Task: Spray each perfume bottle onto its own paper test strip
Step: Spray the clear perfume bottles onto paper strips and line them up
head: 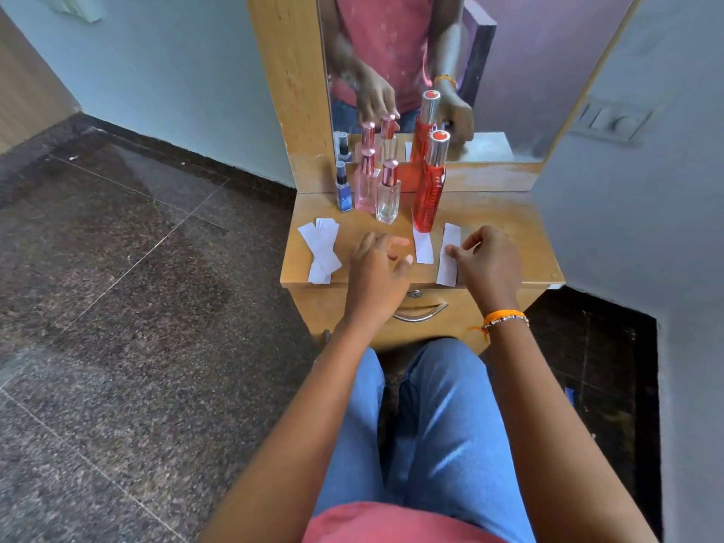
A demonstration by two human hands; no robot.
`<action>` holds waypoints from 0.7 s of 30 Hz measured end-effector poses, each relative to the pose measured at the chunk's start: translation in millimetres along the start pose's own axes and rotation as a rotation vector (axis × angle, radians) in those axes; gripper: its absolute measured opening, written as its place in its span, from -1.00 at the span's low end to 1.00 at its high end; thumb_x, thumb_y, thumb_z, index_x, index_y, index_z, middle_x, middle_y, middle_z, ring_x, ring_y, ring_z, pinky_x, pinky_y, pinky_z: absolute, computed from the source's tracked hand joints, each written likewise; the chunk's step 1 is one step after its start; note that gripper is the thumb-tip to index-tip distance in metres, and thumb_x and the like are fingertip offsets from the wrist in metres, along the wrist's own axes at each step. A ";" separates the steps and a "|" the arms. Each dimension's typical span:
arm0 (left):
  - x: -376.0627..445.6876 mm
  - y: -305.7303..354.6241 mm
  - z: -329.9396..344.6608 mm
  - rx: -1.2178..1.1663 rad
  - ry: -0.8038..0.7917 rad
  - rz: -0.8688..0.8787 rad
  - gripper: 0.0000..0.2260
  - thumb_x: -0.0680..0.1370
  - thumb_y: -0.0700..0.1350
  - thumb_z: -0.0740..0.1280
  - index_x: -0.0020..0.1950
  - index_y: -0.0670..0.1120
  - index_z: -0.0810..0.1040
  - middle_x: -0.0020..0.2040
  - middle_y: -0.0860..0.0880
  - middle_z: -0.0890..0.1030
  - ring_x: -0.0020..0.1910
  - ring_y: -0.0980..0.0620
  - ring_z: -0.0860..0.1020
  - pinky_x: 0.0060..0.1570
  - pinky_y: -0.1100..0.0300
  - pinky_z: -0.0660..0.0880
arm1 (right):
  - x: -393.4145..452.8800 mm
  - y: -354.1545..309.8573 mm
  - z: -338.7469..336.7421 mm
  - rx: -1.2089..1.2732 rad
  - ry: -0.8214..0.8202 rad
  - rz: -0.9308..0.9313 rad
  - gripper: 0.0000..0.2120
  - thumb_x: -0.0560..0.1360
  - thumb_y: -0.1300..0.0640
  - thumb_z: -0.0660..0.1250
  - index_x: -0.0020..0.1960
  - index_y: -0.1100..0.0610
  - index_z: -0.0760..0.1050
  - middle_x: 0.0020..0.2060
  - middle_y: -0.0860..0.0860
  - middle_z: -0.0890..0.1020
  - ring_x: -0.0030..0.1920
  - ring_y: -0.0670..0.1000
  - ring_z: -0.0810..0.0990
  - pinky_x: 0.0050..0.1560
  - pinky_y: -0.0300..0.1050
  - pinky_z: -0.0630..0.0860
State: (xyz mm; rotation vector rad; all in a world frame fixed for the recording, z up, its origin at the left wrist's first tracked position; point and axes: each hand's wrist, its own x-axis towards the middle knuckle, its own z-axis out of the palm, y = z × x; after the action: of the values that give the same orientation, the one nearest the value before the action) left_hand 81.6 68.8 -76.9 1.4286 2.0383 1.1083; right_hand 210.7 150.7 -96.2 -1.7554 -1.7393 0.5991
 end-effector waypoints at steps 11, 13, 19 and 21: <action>20.4 -5.0 -20.2 -0.153 0.194 -0.049 -0.72 0.54 -0.32 0.17 0.15 -0.07 0.54 -0.03 0.02 0.43 -0.05 0.12 0.43 -0.10 0.48 0.34 | -19.3 -76.6 33.7 0.277 0.012 -0.472 -0.59 0.45 0.31 0.31 0.29 0.21 0.38 0.18 0.15 0.49 0.09 0.16 0.53 -0.04 0.12 0.54; 25.2 -6.4 -25.2 -0.176 0.220 -0.057 -0.72 0.54 -0.32 0.17 0.15 -0.07 0.54 -0.02 0.01 0.43 -0.05 0.12 0.43 -0.12 0.49 0.33 | -13.2 -86.8 39.9 0.263 -0.008 -0.475 -0.51 0.46 0.33 0.28 0.37 0.23 0.30 0.26 0.19 0.45 0.15 0.20 0.53 0.00 0.11 0.52; 28.7 -15.2 -28.5 -0.217 0.240 -0.086 -0.72 0.54 -0.33 0.18 0.16 -0.07 0.52 -0.01 0.01 0.45 -0.12 0.25 0.42 -0.15 0.61 0.32 | 0.5 -100.9 53.0 0.228 -0.012 -0.363 -0.50 0.49 0.35 0.25 0.40 0.24 0.23 0.24 0.22 0.50 0.12 0.25 0.55 0.02 0.18 0.51; 27.9 -17.3 -27.4 -0.227 0.236 -0.093 -0.72 0.55 -0.33 0.17 0.17 -0.07 0.52 -0.01 0.01 0.46 -0.12 0.25 0.42 -0.17 0.62 0.33 | 0.7 -101.5 52.9 0.242 0.005 -0.355 -0.54 0.48 0.36 0.24 0.36 0.23 0.27 0.22 0.21 0.51 0.09 0.25 0.57 -0.01 0.21 0.53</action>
State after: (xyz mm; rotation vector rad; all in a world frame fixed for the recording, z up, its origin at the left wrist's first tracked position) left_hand 41.1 81.5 -71.4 1.1259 2.0308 1.4732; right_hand 100.5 153.5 -65.1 -1.2457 -1.8316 0.6170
